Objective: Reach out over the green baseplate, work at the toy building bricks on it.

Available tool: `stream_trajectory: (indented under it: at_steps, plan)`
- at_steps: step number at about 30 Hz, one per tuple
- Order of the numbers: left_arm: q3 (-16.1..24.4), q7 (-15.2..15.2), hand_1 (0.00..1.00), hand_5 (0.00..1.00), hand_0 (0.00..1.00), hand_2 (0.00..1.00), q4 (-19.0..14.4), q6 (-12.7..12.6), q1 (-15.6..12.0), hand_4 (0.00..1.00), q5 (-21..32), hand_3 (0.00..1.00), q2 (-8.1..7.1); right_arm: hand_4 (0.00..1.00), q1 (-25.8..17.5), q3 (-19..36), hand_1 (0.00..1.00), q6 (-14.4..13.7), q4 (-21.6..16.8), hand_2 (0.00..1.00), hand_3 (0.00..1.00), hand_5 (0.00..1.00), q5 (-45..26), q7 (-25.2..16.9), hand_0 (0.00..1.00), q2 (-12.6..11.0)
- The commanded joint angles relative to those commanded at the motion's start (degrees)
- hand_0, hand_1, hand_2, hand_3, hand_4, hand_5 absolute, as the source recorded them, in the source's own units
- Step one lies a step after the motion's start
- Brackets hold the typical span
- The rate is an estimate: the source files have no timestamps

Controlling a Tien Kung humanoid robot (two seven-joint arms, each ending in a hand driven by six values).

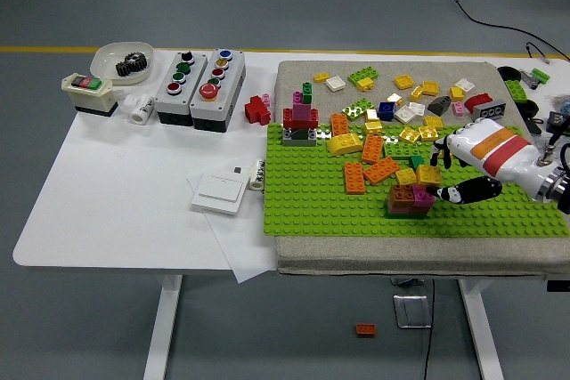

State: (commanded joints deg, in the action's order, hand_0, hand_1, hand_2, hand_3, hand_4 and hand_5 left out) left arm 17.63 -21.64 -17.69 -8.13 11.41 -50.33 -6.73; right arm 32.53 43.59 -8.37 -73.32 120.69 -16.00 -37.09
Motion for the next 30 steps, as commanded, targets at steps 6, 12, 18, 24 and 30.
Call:
stream_trajectory:
  at_steps: [6, 12, 18, 24, 30]
  plan:
    - [-0.2, 0.1, 0.775, 0.666, 0.795, 0.753, 0.02, -0.04, 0.1, 0.658, 0.35, 0.594, -0.05, 0.699, 0.48, -1.22, 0.304, -0.06, -0.14, 0.41, 0.458, 0.422, 0.0, -0.25, 0.302, 0.28]
    - [-0.17, 0.07, 0.775, 0.666, 0.792, 0.754, 0.02, 0.03, 0.16, 0.657, 0.25, 0.592, -0.07, 0.698, 1.42, -2.29, 0.306, -0.1, 0.57, 0.41, 0.459, 0.417, 0.29, -0.5, 0.302, 0.76]
    - [-0.19, 0.07, 0.775, 0.666, 0.792, 0.754, 0.01, 0.03, 0.17, 0.657, 0.28, 0.593, -0.07, 0.697, 2.3, -3.2, 0.305, -0.16, 1.72, 0.411, 0.46, 0.412, 0.88, -0.86, 0.302, 1.03]
    - [-0.14, 0.06, 0.776, 0.666, 0.793, 0.755, 0.01, 0.0, 0.14, 0.658, 0.23, 0.593, -0.03, 0.697, 2.56, -3.57, 0.305, -0.08, 1.95, 0.414, 0.461, 0.404, 1.32, -1.09, 0.302, 1.0]
    - [0.02, -0.01, 0.776, 0.666, 0.793, 0.755, 0.0, 0.1, 0.06, 0.657, -0.14, 0.593, -0.03, 0.697, 2.66, -3.67, 0.308, 0.02, 2.36, 0.414, 0.463, 0.399, 1.58, -1.14, 0.302, 1.14]
